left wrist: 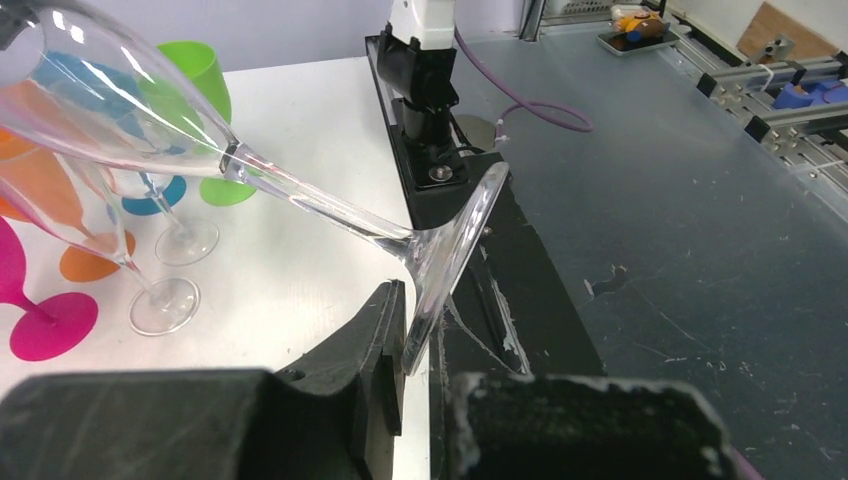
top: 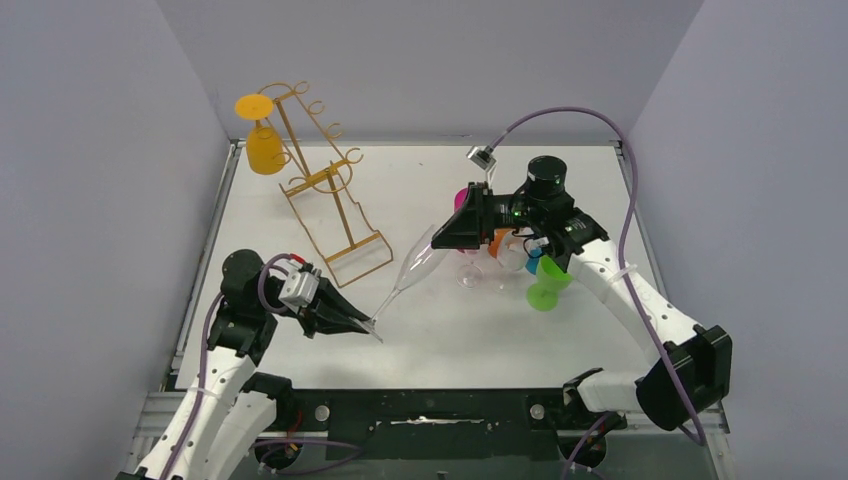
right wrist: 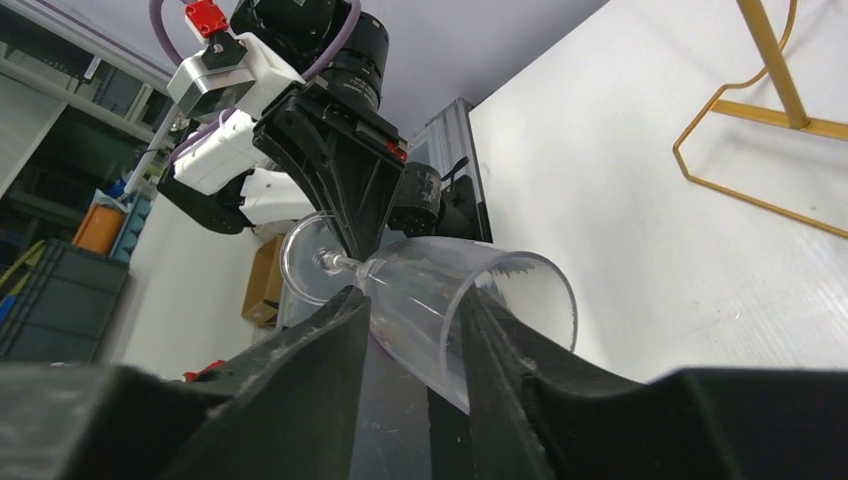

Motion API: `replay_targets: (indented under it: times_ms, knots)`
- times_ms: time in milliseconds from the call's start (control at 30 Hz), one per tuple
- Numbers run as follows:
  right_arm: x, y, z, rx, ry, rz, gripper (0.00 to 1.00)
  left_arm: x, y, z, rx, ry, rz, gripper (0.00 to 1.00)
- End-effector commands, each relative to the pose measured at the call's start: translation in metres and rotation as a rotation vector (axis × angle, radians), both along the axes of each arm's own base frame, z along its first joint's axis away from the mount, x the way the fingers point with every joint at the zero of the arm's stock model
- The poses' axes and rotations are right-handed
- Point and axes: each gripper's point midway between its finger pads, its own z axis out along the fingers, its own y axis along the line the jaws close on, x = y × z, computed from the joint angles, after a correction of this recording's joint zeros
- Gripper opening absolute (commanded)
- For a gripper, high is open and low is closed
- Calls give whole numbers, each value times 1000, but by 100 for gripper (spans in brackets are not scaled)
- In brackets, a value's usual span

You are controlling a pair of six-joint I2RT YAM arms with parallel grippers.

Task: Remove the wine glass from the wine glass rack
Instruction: Place the wine glass at the center of the board.

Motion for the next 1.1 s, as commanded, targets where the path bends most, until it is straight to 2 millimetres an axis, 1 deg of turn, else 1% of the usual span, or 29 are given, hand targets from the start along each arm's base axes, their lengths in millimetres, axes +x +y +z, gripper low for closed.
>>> replay_targets:
  times_ms: [0, 100, 167, 200, 233, 300, 400, 533, 600, 700, 767, 800, 967, 1067]
  knots:
    - [-68, -3, 20, 28, 82, 242, 33, 9, 6, 24, -39, -219, -23, 0]
    - [-69, -3, 23, 44, 76, 232, 25, 7, 6, 24, -38, -216, -23, 0]
    - [-66, -2, 29, 61, 44, 215, 11, 6, 7, 23, -36, -211, -23, 0]
    - [-61, -2, 32, 66, 21, 182, 2, 5, 7, 21, -35, -205, -22, 0]
    - [-55, -2, 34, 67, 13, 145, 0, 3, 7, 21, -34, -202, -21, 0]
    - [-50, -3, 37, 72, -4, 118, 0, 1, 8, 19, -35, -207, -22, 0]
    - [-47, -3, 37, 70, -10, 91, 0, -2, 8, 19, -35, -206, -18, 0]
    - [-47, -1, 34, 67, -17, 67, 0, -3, 8, 23, -36, -200, -12, 0]
    - [-44, -1, 32, 62, -25, 37, 0, -3, 7, 24, -37, -198, -10, 11]
    - [-39, -2, 28, 44, -43, -15, 0, -3, 7, 24, -37, -185, -4, 32]
    - [-35, -4, 22, 12, -49, -52, 0, -2, 7, 22, -35, -166, 5, 43]
    - [-34, -5, 20, 0, -53, -64, 0, -2, 6, 21, -34, -162, 11, 47]
    - [-28, -7, 13, -26, -66, -113, 0, -1, 6, 16, -29, -145, 34, 52]
    - [-25, -7, 14, -31, -79, -135, 0, 1, 6, 14, -25, -132, 47, 54]
